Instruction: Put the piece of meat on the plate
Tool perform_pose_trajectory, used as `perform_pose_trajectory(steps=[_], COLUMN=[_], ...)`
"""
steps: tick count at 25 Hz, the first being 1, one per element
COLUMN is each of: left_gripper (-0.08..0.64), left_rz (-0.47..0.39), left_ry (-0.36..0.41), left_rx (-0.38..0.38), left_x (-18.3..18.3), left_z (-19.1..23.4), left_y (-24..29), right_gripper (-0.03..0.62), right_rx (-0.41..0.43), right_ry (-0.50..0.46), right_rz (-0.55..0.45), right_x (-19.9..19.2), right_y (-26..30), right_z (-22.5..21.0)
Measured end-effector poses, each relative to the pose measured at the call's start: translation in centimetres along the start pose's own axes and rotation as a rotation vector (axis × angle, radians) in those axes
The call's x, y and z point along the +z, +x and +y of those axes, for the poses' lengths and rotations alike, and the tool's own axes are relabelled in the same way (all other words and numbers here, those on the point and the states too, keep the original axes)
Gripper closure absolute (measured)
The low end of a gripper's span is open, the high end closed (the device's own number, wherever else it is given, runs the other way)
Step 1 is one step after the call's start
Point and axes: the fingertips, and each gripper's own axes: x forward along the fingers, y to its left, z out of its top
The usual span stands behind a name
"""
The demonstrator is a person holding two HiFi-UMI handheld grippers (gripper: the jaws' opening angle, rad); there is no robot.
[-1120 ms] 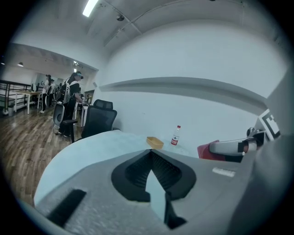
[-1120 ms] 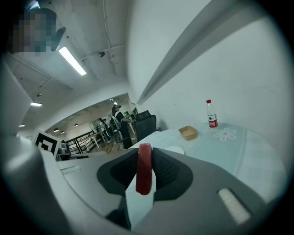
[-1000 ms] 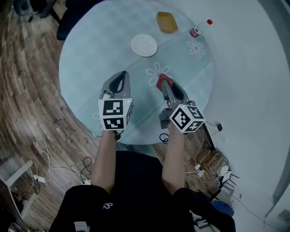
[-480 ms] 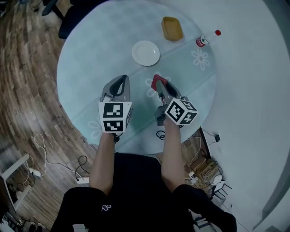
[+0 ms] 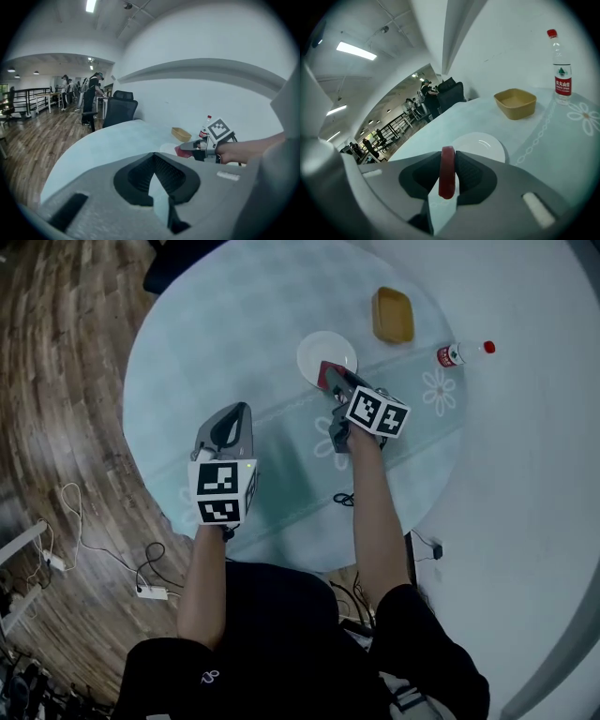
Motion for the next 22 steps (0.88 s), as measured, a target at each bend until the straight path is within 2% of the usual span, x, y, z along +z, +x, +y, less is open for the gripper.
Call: perform_pose_trajectory(steps=[6,12,16,20,22], left_gripper=[0.566,0.566,0.566,0.566,0.566], left_rz=[0.010,0.001,-0.011,-0.031,-0.038], left_ry=[-0.027,-0.032,-0.018,0.003,0.008], left_rx=[0.063,0.067,0.055,0.042,0.044], left_x=[-0.5,-0.7,0.1,0.9,0.8], left_z=[3.1,3.4,2.8,2.2,2.4], left_y=[-0.7,-1.5,-2.6,-3.9,-4.8], right_gripper=[0.494,0.489,0.451,0.436,0.436], right_rx=[0.009,0.028,-0.063,-0.174,-0.231], right_ry=[-0.020,0.066,0.105,0.066,0.045], right_rz=[0.076,0.075,0.082,0.085,0.040], right_x=[1.2,1.2,0.8,1.0,1.6], right_y=[4.0,5.3,4.9,3.9,2.5], right_z=[-1.0,-1.8,-3.9,-5.8,-5.9])
